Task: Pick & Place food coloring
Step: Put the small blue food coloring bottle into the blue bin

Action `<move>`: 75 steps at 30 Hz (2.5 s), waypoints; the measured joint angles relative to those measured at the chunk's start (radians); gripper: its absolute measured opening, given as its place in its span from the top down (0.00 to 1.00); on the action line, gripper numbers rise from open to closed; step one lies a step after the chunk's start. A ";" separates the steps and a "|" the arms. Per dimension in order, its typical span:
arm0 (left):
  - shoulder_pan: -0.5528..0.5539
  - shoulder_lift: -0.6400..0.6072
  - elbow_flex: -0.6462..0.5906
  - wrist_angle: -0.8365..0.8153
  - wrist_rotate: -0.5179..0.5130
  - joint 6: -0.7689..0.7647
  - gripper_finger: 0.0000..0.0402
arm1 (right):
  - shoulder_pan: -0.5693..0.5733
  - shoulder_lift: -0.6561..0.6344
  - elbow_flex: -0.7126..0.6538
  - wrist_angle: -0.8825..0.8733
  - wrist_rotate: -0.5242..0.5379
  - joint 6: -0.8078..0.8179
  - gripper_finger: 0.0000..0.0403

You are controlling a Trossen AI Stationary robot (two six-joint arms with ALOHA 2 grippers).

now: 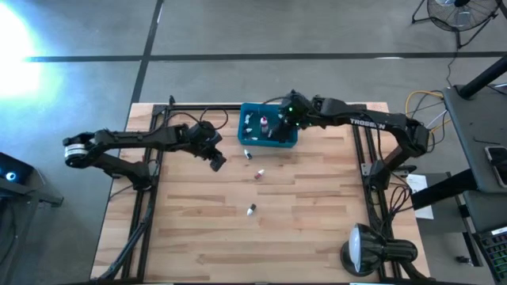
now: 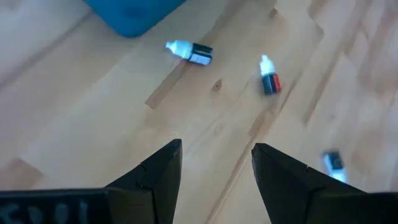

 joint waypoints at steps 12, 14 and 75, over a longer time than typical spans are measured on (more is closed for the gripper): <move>-0.070 0.302 0.181 0.064 0.016 0.521 0.58 | 0.133 -0.010 -0.007 -0.343 0.049 0.225 0.42; -0.081 0.327 0.206 0.054 -0.063 0.761 0.58 | 0.158 -0.010 -0.008 -0.358 0.050 0.205 0.42; -0.008 0.649 0.413 0.018 -0.090 0.621 0.82 | 0.347 -0.237 -0.298 -0.322 0.180 0.578 0.44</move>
